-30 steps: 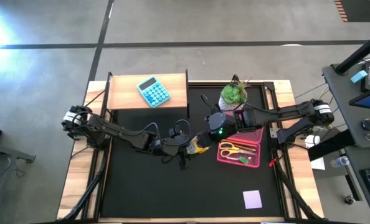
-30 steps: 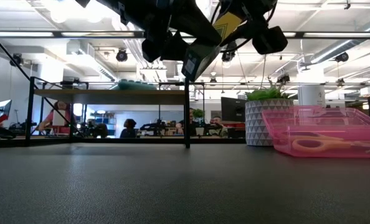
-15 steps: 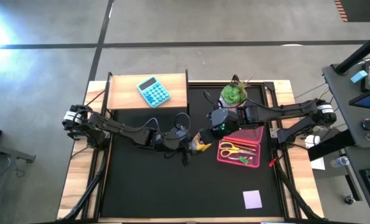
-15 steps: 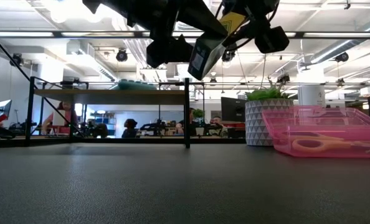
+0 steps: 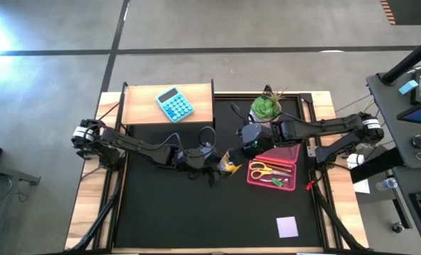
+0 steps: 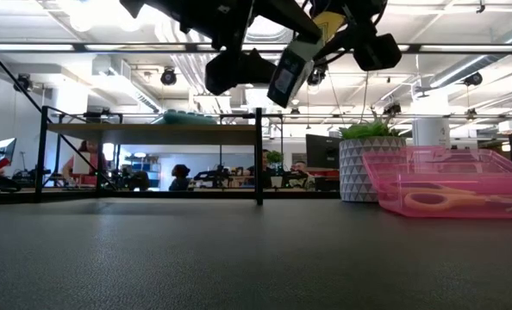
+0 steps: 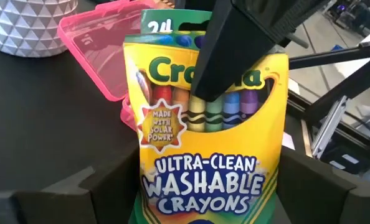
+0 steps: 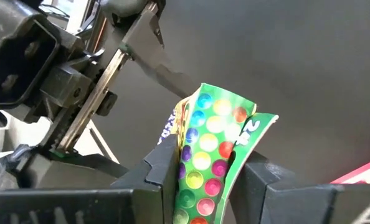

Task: Pack school essentials
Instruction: Put the yellow crayon box into the pink supply box

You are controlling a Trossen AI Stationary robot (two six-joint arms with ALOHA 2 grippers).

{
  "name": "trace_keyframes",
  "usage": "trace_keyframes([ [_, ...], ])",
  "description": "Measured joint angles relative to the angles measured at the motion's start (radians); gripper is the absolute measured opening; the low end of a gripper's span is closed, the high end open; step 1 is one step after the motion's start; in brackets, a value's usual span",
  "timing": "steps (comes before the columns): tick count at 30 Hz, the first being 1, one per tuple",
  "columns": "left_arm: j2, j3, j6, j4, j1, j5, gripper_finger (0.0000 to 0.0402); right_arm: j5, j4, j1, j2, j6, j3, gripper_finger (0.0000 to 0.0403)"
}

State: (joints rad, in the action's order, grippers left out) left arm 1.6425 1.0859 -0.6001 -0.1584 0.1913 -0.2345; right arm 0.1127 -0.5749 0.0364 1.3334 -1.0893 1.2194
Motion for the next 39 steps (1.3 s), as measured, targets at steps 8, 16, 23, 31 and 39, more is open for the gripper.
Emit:
trace_keyframes([
  [8,0.001,0.0,0.058,-0.024,-0.001,-0.005,0.0314,-0.001,0.001,0.0,0.0,0.009,0.0,0.0102],
  [16,0.001,0.0,0.064,-0.024,-0.002,-0.006,0.0314,-0.003,-0.022,-0.003,0.0,0.013,0.001,0.0102],
  [23,0.0,0.0,0.139,-0.009,-0.003,-0.011,0.0314,0.001,-0.089,-0.011,-0.001,0.028,0.002,0.0102],
  [31,-0.002,0.0,0.144,0.001,-0.018,-0.006,0.0314,0.003,-0.097,-0.011,-0.009,0.026,0.002,0.0102],
  [39,-0.002,0.0,0.154,0.006,-0.018,-0.069,0.0313,-0.009,-0.092,-0.012,-0.009,0.026,0.001,0.0102],
])
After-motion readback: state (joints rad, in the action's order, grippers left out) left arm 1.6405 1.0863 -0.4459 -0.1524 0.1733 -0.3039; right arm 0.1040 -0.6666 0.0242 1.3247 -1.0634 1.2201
